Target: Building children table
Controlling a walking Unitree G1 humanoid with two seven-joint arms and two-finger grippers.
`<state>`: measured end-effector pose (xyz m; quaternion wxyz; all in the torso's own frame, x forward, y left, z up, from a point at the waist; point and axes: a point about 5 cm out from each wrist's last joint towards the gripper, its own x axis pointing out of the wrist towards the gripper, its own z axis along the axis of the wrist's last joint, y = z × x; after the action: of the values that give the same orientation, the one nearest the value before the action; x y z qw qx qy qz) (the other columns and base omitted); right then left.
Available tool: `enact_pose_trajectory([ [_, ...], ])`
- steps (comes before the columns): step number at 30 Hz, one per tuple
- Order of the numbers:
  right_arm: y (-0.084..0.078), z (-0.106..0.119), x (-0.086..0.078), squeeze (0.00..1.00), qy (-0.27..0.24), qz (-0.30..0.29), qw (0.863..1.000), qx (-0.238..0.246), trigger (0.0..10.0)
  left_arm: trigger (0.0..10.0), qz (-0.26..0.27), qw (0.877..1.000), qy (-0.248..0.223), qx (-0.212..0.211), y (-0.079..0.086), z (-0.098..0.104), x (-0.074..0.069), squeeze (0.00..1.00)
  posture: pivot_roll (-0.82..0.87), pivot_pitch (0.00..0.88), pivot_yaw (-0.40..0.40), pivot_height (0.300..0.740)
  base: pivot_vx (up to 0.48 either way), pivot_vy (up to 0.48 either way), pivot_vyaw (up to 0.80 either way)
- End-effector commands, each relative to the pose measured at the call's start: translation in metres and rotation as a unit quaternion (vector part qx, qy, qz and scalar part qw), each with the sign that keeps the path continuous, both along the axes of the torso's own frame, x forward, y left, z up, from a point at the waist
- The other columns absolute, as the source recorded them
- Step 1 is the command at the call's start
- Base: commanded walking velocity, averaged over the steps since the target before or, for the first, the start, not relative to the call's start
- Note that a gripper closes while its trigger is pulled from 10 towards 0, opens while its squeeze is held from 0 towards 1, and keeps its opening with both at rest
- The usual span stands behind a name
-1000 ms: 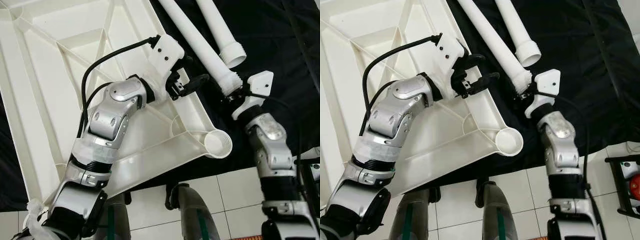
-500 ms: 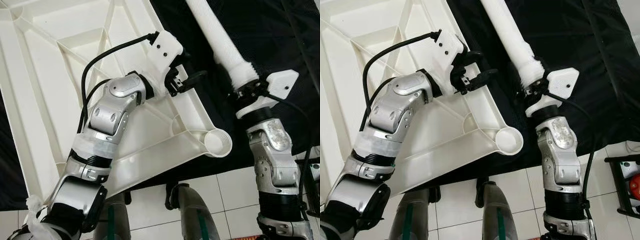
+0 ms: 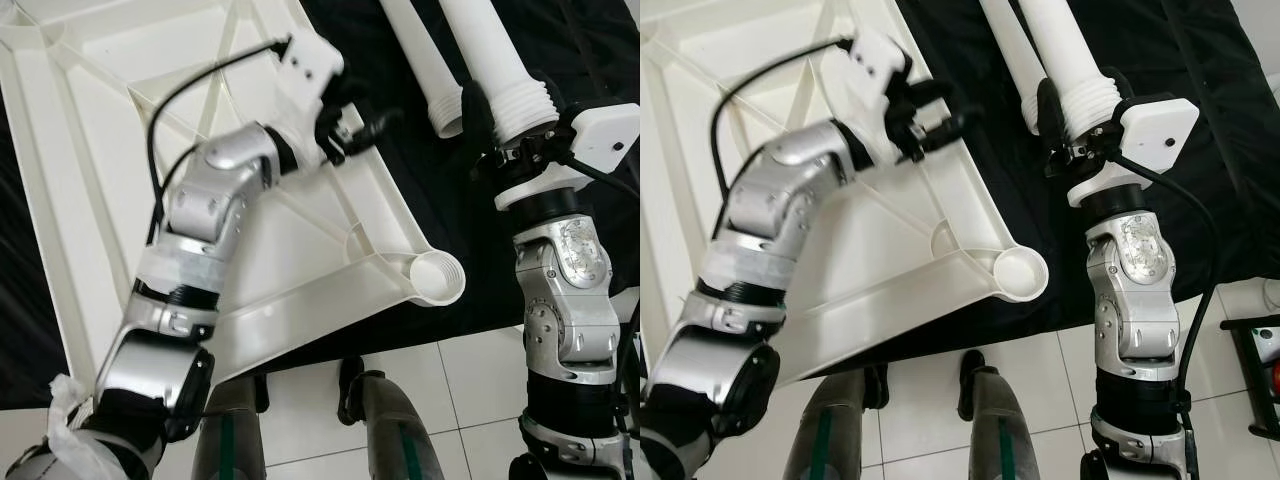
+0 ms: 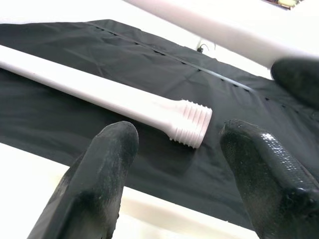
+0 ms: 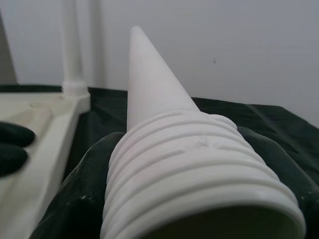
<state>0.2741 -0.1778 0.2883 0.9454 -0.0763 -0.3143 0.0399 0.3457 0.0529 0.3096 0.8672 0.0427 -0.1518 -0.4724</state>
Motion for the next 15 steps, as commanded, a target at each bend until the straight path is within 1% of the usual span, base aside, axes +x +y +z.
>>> enact_pose_trajectory([
  [1,-0.01,0.004,-0.003,0.0,-0.009,-0.049,0.999,-0.005,10.0,10.0,-0.003,1.0,0.0,-0.008,0.001,0.006,0.002,0.0,0.07,0.213,0.025,0.74,0.0,0.0,0.0],
  [2,-0.015,0.008,-0.003,0.0,-0.016,-0.072,0.997,-0.002,10.0,10.0,0.001,1.0,-0.007,-0.013,0.002,0.011,0.002,0.0,0.07,0.213,0.025,0.74,0.0,0.0,0.0],
  [3,-0.015,0.008,-0.003,0.0,-0.016,-0.072,0.997,-0.002,10.0,10.0,0.001,1.0,-0.007,-0.013,0.002,0.011,0.002,0.0,0.07,0.213,0.025,0.74,0.0,0.0,0.0],
  [5,-0.02,0.013,-0.003,0.0,-0.033,-0.098,0.995,0.012,10.0,10.0,0.014,1.0,0.001,-0.023,0.003,0.015,0.006,0.0,0.07,0.178,0.043,0.74,0.0,0.0,0.0],
  [9,-0.022,0.016,-0.002,0.0,-0.046,-0.12,0.992,0.019,10.0,10.0,0.029,0.999,0.016,-0.023,0.003,0.015,0.01,0.0,0.07,0.165,0.049,0.74,0.0,0.0,0.0],
  [10,-0.023,0.015,-0.001,0.0,-0.049,-0.138,0.989,0.018,10.0,10.0,0.036,0.999,0.028,-0.024,0.004,0.014,0.014,0.0,0.07,0.147,0.061,0.74,0.0,0.0,0.0],
  [13,-0.023,0.015,-0.001,0.0,-0.051,-0.144,0.988,0.008,10.0,10.0,0.043,0.998,0.038,-0.025,0.005,0.013,0.016,0.0,0.07,0.143,0.064,0.74,0.0,0.0,0.0],
  [14,-0.023,0.014,-0.001,0.0,-0.05,-0.159,0.986,-0.006,10.0,10.0,0.052,0.997,0.048,-0.028,0.006,0.011,0.019,0.0,0.06,0.127,0.071,0.74,0.0,0.0,0.0],
  [15,-0.023,0.014,-0.001,0.0,-0.05,-0.159,0.986,-0.006,10.0,10.0,0.052,0.997,0.048,-0.028,0.006,0.011,0.019,0.0,0.06,0.127,0.071,0.74,0.0,0.0,0.0],
])
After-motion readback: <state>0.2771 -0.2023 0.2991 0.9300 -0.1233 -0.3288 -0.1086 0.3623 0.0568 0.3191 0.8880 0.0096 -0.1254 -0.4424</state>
